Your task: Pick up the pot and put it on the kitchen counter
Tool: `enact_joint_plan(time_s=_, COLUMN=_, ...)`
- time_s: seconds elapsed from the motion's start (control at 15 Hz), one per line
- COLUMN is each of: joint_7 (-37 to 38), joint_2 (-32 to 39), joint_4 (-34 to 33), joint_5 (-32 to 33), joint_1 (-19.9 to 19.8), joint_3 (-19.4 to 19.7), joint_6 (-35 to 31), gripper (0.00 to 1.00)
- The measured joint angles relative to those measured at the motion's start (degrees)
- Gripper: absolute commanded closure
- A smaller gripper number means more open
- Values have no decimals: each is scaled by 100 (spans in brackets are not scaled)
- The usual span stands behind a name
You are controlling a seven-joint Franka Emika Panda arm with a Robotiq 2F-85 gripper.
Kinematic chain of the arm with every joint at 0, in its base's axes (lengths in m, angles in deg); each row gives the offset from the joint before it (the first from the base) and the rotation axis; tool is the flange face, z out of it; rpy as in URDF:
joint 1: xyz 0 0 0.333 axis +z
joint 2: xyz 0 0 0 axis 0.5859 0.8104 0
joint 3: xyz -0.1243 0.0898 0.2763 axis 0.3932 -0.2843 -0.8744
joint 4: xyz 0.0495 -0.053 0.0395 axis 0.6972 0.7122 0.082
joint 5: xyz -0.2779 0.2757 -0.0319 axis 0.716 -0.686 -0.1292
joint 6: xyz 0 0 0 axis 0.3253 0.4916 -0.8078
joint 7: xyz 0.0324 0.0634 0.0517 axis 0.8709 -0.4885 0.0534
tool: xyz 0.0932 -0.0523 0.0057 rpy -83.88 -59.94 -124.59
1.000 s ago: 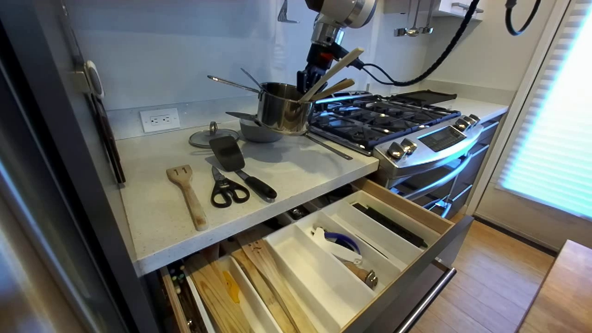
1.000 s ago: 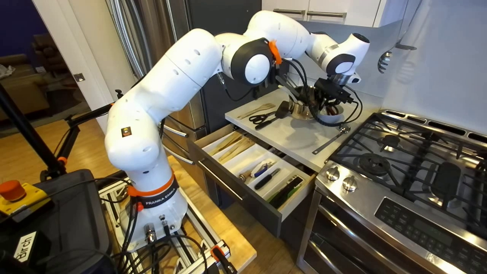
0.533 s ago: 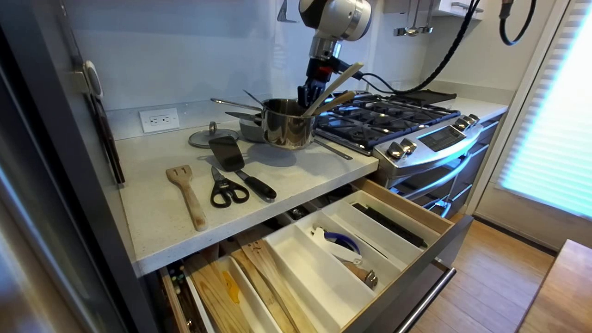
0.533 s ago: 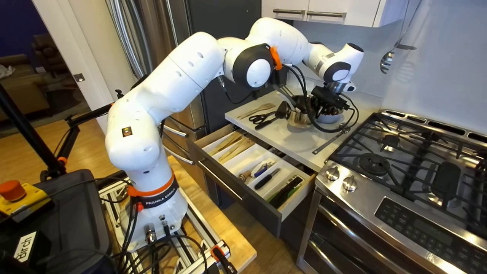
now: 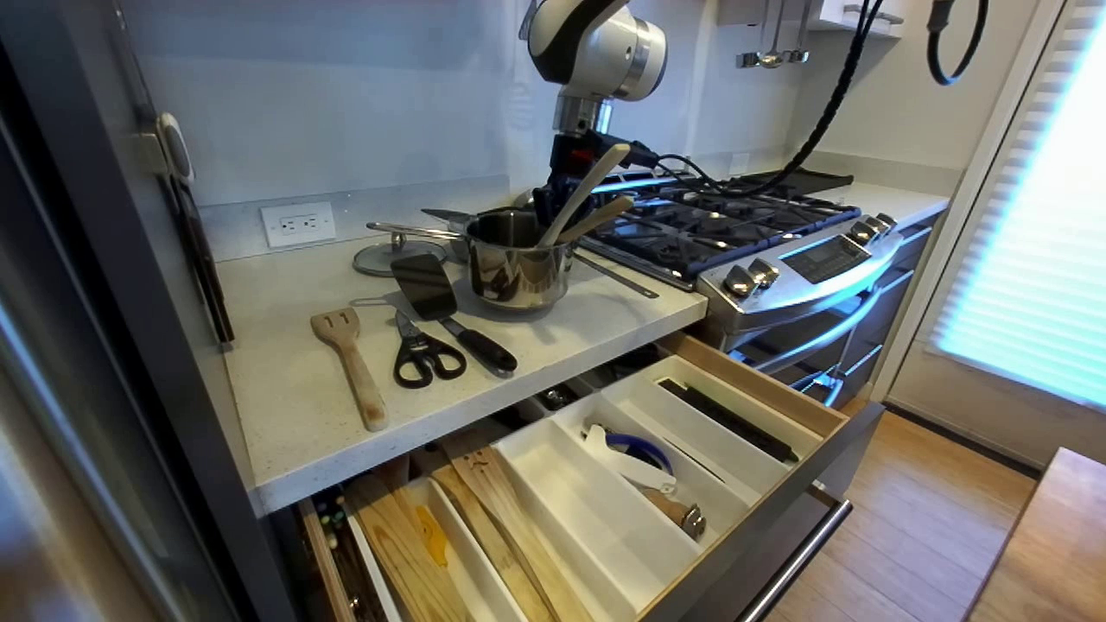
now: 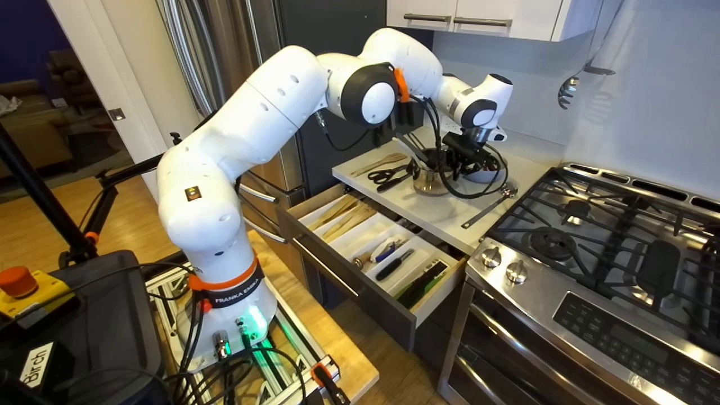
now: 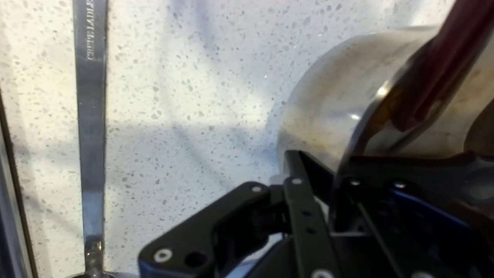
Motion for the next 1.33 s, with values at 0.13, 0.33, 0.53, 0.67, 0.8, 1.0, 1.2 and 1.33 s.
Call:
enact_joint_plan(time_s=0.13, joint_7=281, joint_2=-84, joint_4=191, joint_5=23, joint_1=94, joint_3=30, joint_6=-359, gripper=98)
enact_joint_plan(time_s=0.33, joint_7=512, joint_2=-187, joint_4=427, joint_5=27, joint_1=163, joint_3=41, joint_6=-619, gripper=98)
enact_joint_plan(time_s=0.53, joint_7=529, joint_2=-216, joint_4=553, joint_5=26, joint_1=177, joint_3=28, joint_6=-637, gripper=98)
enact_joint_plan(time_s=0.67, joint_7=529, joint_2=-229, joint_4=630, joint_5=23, joint_1=177, joint_3=20, joint_6=-638, gripper=66)
enact_joint_plan(time_s=0.8, joint_7=529, joint_2=-255, joint_4=664, joint_5=-10, joint_1=171, joint_3=0, joint_6=-639, gripper=53)
enact_joint_plan(time_s=1.0, joint_7=576, joint_2=-428, joint_4=722, joint_5=-33, joint_1=167, joint_3=-14, joint_6=-667, gripper=29)
enact_joint_plan(time_s=1.2, joint_7=722, joint_2=-792, joint_4=1105, joint_5=-34, joint_1=151, joint_3=-3, joint_6=-1148, gripper=7)
enact_joint_plan(time_s=1.33, joint_7=755, joint_2=-1146, joint_4=1579, joint_5=-26, joint_1=152, joint_3=17, joint_6=-1718, gripper=0)
